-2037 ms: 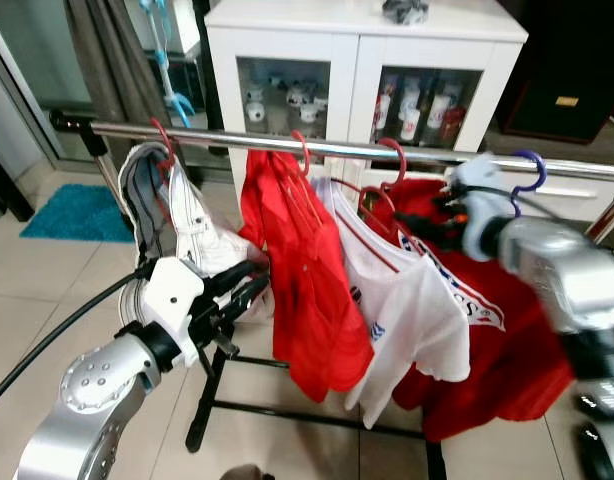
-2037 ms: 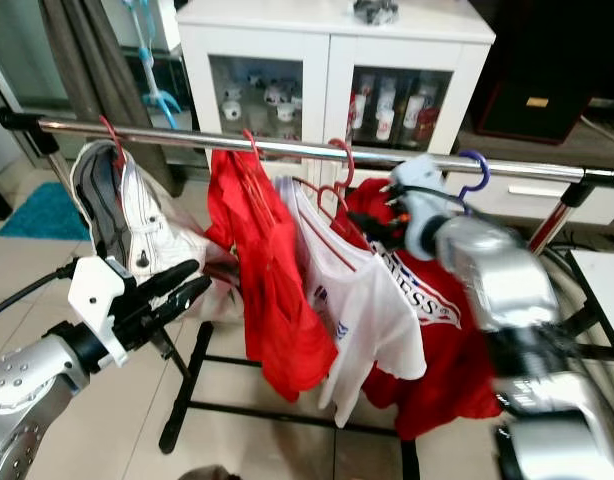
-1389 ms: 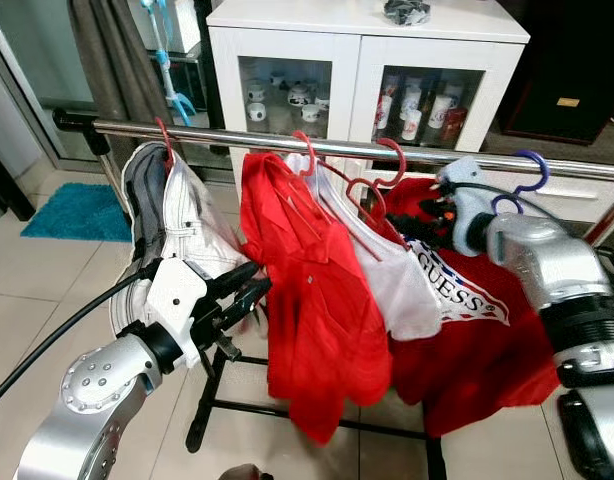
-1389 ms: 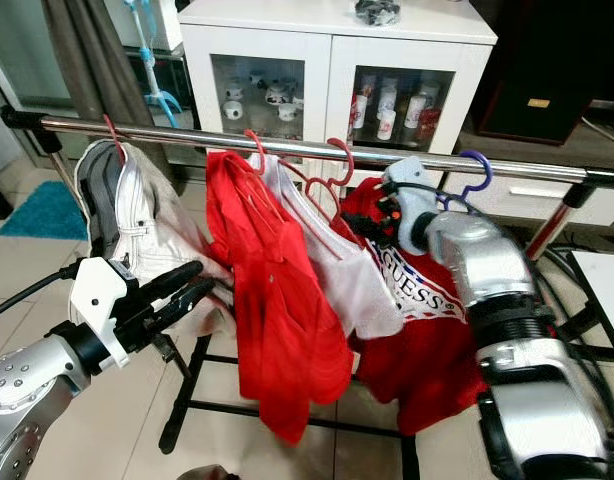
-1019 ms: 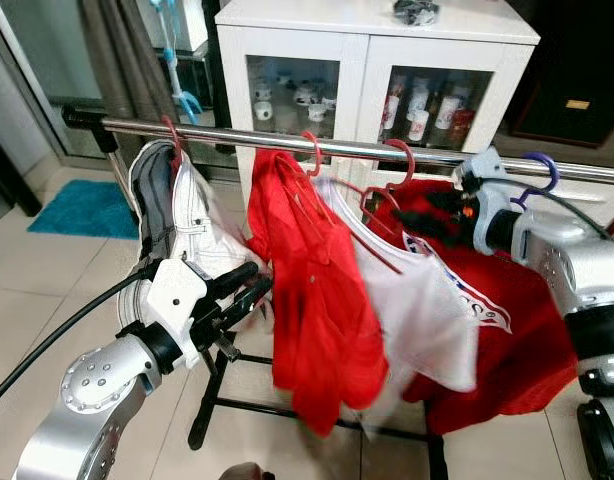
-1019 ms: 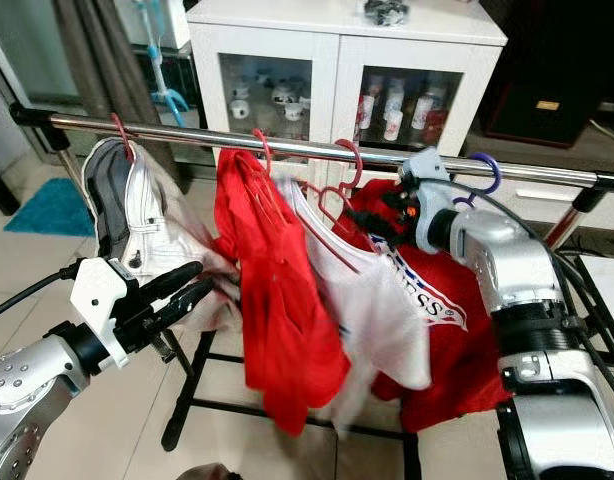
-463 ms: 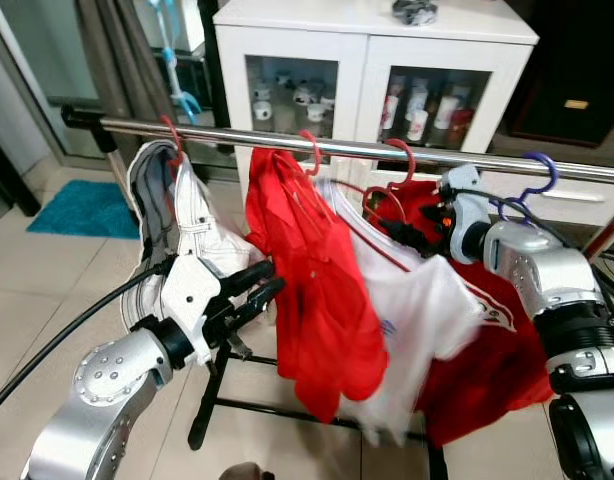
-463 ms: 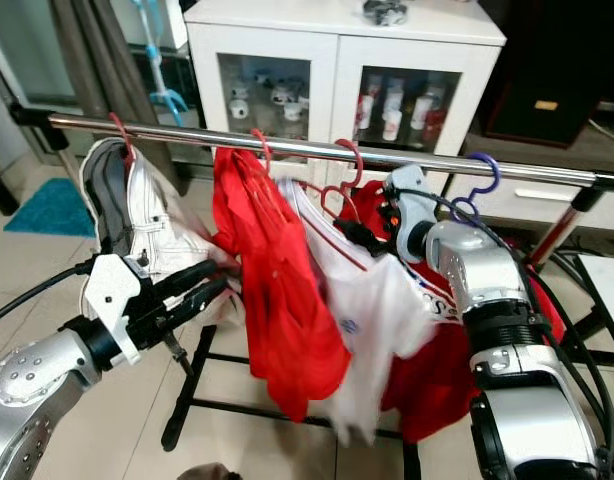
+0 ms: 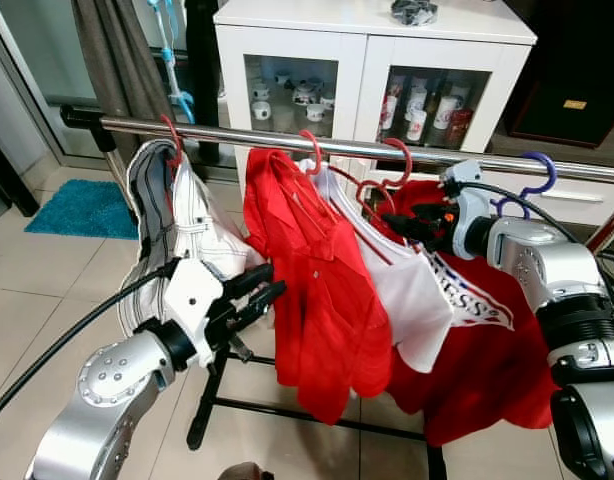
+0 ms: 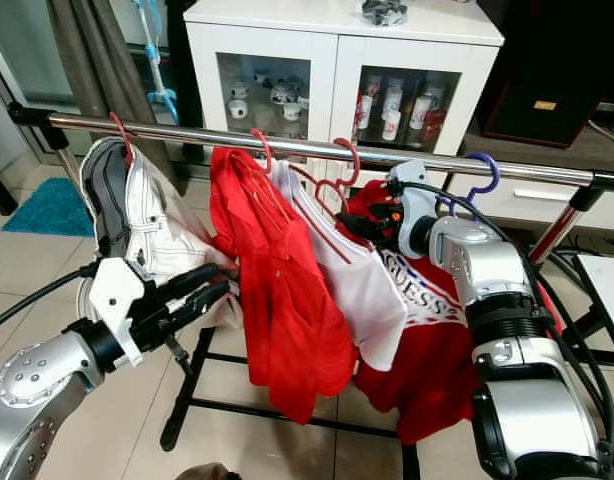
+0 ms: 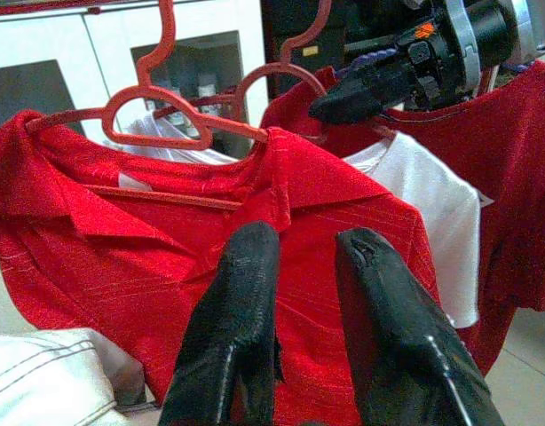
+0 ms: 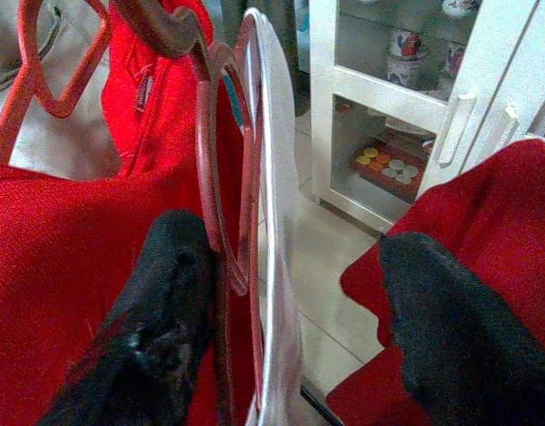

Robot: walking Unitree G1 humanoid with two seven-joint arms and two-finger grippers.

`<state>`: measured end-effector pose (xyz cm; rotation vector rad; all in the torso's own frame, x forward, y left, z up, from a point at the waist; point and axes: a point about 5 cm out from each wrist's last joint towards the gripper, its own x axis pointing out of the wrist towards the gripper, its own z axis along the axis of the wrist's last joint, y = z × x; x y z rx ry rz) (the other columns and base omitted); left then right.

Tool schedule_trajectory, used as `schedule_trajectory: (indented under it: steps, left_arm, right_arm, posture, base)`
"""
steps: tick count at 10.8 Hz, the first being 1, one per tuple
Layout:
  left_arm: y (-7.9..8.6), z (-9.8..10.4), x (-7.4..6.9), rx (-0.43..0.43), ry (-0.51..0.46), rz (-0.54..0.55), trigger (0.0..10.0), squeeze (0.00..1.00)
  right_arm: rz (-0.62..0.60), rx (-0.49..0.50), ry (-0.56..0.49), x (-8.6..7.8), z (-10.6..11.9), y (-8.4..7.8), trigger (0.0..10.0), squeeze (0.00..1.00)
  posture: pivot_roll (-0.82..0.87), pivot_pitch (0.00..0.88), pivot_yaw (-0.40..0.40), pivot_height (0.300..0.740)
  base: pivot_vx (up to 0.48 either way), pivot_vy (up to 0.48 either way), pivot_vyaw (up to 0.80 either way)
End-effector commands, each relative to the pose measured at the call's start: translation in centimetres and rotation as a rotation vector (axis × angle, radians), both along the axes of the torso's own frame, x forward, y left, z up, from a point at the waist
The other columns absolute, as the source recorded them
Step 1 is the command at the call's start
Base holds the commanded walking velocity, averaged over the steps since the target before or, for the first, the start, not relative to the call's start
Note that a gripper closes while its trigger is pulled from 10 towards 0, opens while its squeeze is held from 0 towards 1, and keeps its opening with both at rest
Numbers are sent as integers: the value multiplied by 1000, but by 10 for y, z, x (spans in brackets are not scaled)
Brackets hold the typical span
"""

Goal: Hang hanger

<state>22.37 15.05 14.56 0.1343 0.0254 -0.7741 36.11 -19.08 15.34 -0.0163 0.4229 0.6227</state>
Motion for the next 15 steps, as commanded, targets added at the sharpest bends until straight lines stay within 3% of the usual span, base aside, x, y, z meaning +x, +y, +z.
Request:
schedule_trajectory:
  steps: [1, 3, 4, 5, 6, 7, 8, 9, 15]
  left_arm:
    - [-1, -1, 0, 10, 0, -13, 10000, 0]
    - [-2, -2, 0, 15, -3, -16, 10000, 0]
    - [-3, -4, -1, 20, -2, -19, 10000, 0]
    - [-4, -4, -1, 20, -1, -20, 10000, 0]
    - [-4, -5, -2, 20, -1, -21, 10000, 0]
    - [-4, -5, -2, 20, -2, -22, 10000, 0]
    - [-4, -6, -2, 22, -5, -23, 10000, 0]
    - [-4, -5, -2, 24, -7, -23, 10000, 0]
    - [-2, -5, -1, 28, -8, -22, 10000, 0]
  right_arm:
    - [1, -5, -12, 3, 4, -1, 0, 0]
    - [30, -27, -3, 4, 2, 4, 0, 0]
    - [33, -48, 1, 5, 1, 5, 10000, 0]
    - [39, -38, 4, 5, 1, 5, 10000, 608]
    - [44, -38, 1, 6, 3, 5, 10000, 1000]
    - [51, -48, -1, 7, 4, 6, 10000, 1000]
    - [66, -46, 8, 8, 3, 7, 9686, 380]
    - [69, -17, 18, 8, 5, 8, 0, 0]
    - [92, -3, 23, 8, 2, 12, 0, 0]
  posture:
    - [72, 0, 2, 740]
    - [74, 0, -7, 740]
    - [76, 0, -13, 740]
    - [77, 0, -17, 740]
    - [77, 0, -19, 740]
    - [78, 0, -23, 740]
    - [80, 0, -25, 740]
    - [81, 0, -26, 740]
    - [86, 0, -21, 740]
  base:
    - [0, 0, 0]
    - [0, 0, 0]
    - [0, 0, 0]
    - [0, 0, 0]
    - [0, 0, 0]
    - [0, 0, 0]
    - [0, 0, 0]
    - [0, 0, 0]
    - [0, 0, 0]
